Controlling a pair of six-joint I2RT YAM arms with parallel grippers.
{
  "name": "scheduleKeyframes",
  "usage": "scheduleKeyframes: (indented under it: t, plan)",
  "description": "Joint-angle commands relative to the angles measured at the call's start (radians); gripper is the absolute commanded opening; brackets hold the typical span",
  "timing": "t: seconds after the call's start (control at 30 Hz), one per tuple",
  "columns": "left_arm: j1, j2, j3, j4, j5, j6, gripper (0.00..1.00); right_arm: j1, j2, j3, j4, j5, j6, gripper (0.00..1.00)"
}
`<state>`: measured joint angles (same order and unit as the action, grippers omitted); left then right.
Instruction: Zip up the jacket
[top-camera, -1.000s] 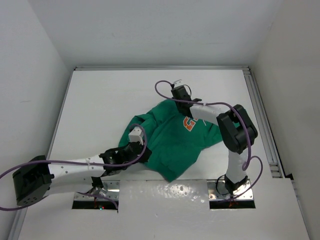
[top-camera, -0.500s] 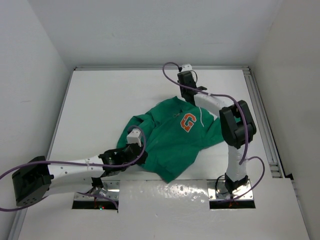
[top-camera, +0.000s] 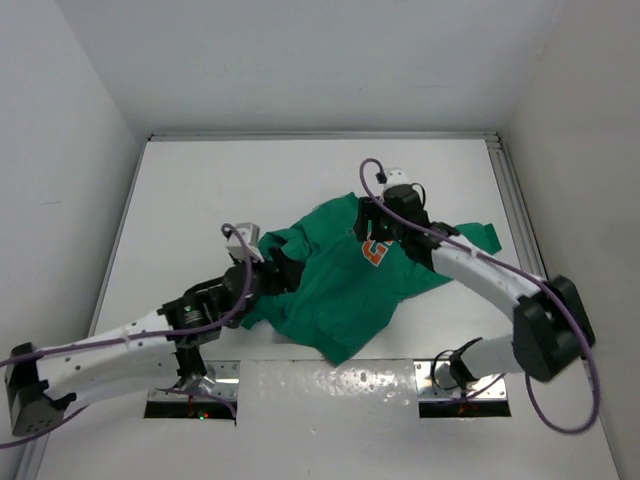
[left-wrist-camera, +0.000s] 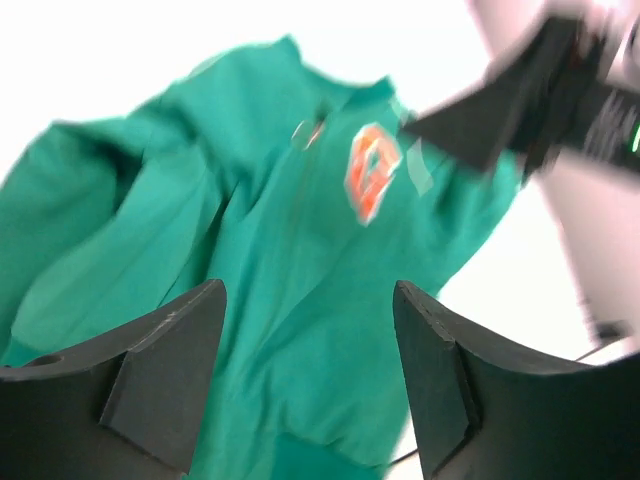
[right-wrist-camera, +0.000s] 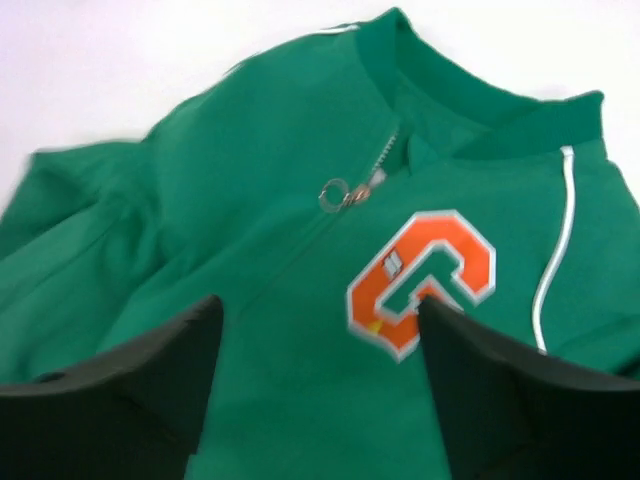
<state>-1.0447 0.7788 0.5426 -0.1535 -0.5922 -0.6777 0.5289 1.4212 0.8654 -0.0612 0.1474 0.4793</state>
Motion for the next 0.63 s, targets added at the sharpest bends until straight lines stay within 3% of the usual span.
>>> scheduleKeyframes:
  t: [0.0,0.03,0.27,0.43,0.6]
  plan:
    - [0.011,-0.110,0.069,-0.063,-0.057,0.040,0.66,0.032,-0.212,-0.037,-0.061,-0.045,0.047,0.81]
    - [0.011,-0.130,0.086,-0.087,-0.058,0.035,0.66,0.039,-0.267,-0.064,-0.089,-0.052,0.054,0.99]
    - [0.011,-0.358,0.218,-0.237,-0.024,0.069,0.66,0.051,-0.845,-0.172,-0.314,-0.146,0.143,0.99]
    - [0.011,-0.418,0.243,-0.287,-0.052,0.095,0.70,0.051,-1.019,-0.184,-0.468,-0.144,0.182,0.99]
    - [0.011,-0.359,0.217,-0.307,-0.034,0.058,0.71,0.051,-1.041,-0.227,-0.509,-0.138,0.193,0.99]
